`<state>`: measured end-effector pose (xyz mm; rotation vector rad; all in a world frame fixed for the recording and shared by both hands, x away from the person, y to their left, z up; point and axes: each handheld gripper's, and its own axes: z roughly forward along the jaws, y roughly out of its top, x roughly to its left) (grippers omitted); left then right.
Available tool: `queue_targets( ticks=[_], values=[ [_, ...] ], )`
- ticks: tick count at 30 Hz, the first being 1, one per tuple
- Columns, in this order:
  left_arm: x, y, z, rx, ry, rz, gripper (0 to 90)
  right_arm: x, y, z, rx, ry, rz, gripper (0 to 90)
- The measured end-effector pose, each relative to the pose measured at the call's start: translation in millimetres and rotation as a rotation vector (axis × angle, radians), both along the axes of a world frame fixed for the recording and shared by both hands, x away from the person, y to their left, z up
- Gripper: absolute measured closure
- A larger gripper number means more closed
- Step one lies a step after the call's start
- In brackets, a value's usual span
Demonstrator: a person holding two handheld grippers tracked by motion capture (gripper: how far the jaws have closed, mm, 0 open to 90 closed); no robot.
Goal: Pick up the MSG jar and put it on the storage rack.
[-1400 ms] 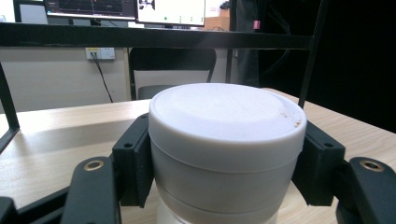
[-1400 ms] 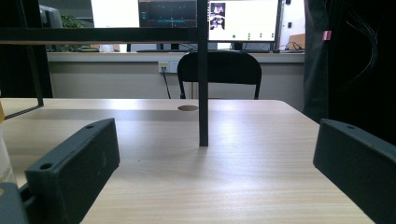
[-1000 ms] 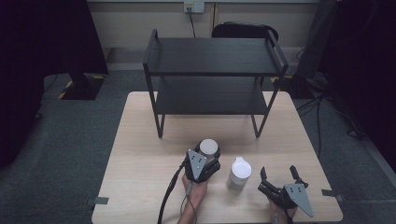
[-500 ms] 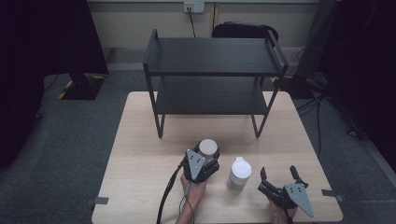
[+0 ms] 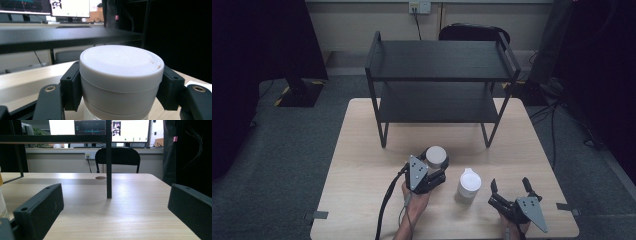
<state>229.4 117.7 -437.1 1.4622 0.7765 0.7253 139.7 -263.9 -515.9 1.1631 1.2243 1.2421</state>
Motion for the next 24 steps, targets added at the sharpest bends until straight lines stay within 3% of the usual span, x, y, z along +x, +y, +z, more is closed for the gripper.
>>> queue_targets(
  ticks=[13, 24],
  values=[
    [12.9, 21.2, 26.9, -0.010, -0.025, -0.091, 33.9, 0.0, -0.1, 0.0, 0.000, 0.000, 0.000, 0.0],
    [25.8, 34.1, 61.4, -0.010, -0.061, -0.168, 33.9, -0.1, -1.1, 0.0, 0.000, 0.000, 0.007, 0.0]
  ],
)
